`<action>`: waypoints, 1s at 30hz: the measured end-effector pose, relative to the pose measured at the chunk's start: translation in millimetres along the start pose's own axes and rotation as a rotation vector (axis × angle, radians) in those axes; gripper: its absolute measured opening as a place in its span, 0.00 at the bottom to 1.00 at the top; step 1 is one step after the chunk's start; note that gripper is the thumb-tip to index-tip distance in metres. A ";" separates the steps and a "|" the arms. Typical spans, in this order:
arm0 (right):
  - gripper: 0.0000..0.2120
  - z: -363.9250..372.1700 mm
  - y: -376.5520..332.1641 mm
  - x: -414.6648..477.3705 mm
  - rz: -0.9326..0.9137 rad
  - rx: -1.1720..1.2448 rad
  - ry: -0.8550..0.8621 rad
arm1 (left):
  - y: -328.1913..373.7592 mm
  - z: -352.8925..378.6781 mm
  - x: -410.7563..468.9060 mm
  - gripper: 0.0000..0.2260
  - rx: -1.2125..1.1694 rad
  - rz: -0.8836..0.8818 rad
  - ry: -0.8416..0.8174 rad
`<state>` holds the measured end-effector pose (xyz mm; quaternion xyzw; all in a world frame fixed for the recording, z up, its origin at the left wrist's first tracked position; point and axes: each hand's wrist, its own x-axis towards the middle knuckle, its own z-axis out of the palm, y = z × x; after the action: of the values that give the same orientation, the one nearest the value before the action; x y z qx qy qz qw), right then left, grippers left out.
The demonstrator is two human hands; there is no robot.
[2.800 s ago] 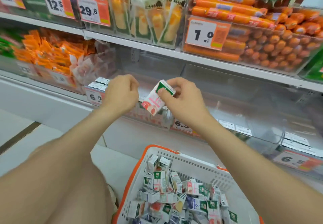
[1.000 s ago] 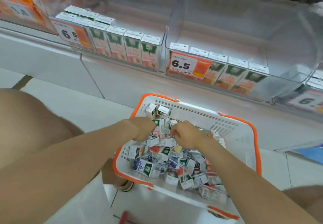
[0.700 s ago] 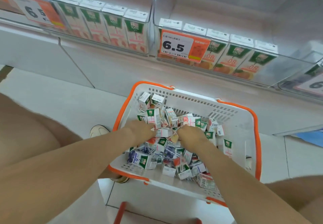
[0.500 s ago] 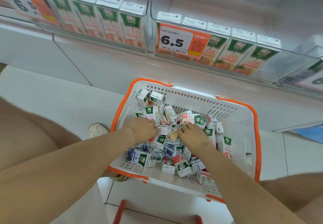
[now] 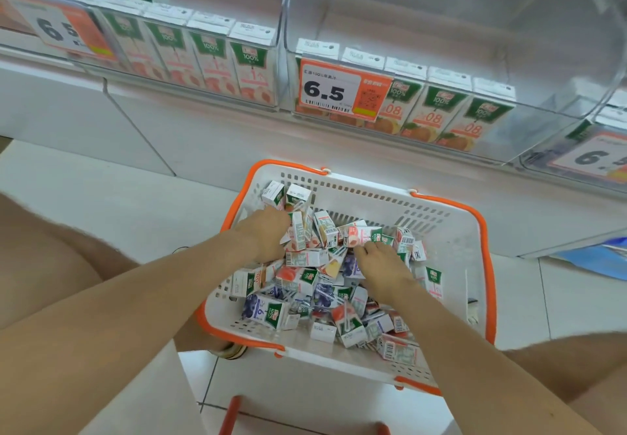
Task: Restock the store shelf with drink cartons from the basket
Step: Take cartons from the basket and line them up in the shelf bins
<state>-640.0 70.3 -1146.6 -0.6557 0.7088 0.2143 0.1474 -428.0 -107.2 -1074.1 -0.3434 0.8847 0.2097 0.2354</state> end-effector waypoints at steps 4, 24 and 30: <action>0.27 -42.6 10.9 -12.5 0.075 0.389 0.090 | 9.1 -20.9 -3.6 0.18 -0.244 0.062 -0.017; 0.25 -273.6 52.2 -145.3 -0.044 0.851 0.335 | 93.6 -133.5 -97.7 0.06 -0.929 0.368 0.435; 0.23 -292.1 88.0 -181.6 0.175 0.814 0.672 | 161.0 -165.8 -93.7 0.05 -0.980 0.460 0.638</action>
<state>-688.8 86.7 -795.2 -0.5164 0.7947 -0.2882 0.1365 -525.7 -39.0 -855.0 -0.2578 0.7639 0.5232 -0.2763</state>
